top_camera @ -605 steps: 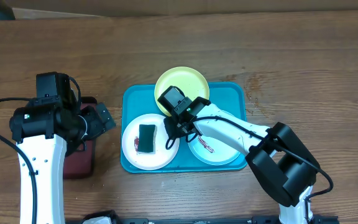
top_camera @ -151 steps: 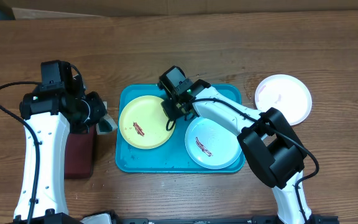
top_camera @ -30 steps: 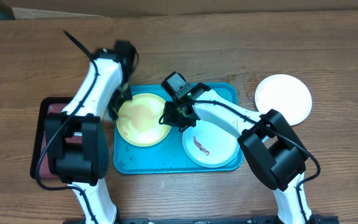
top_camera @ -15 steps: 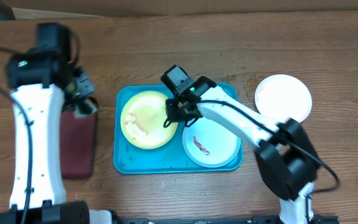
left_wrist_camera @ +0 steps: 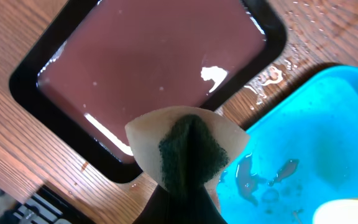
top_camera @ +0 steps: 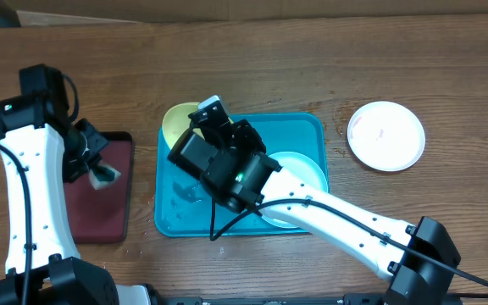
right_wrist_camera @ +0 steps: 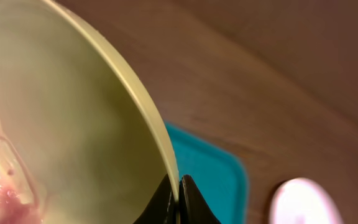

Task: Clean dirty plates on tray and stack at the side
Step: 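Lift the yellow plate off the tray with the right gripper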

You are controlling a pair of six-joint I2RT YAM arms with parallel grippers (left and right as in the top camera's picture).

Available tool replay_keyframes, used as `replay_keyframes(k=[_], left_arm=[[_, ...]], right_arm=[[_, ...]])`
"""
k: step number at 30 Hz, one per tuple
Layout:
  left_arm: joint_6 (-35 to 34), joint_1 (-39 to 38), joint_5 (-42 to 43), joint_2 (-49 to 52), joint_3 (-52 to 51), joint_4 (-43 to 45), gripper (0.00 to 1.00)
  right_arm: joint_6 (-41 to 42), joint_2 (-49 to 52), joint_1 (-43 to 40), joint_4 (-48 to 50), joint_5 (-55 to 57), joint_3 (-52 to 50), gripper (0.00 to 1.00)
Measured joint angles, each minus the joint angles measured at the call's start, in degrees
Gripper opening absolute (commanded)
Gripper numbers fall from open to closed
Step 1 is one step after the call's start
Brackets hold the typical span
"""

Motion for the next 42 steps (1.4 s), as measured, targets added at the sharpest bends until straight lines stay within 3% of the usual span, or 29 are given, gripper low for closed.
replay_keyframes(k=[11,18,33,38,42], left_arm=[[1.09,9.11,6.21,0.00,-0.35,0.92,0.04],[1.95,9.77,7.91,0.00,-0.35,0.94,0.04],[1.97,9.77,8.57,0.00,-0.35,1.53,0.04],[1.97,9.77,8.57,0.00,-0.35,1.60,0.04],[2.16,9.77,8.57,0.00,-0.35,1.62,0.04]], right_arm=[[-15.93,0.00,0.42,7.37,20.15,-0.02,0.04],[-21.88,0.00,0.42,7.69,23.30,-0.02,0.04],[-46.05,0.00,1.16,22.10,30.62,-0.02,0.04],[-47.74,0.00,1.60,22.29,31.50,-0.02,0.04],[-37.94,0.00,1.33,14.99,29.09,0.28,0.04]])
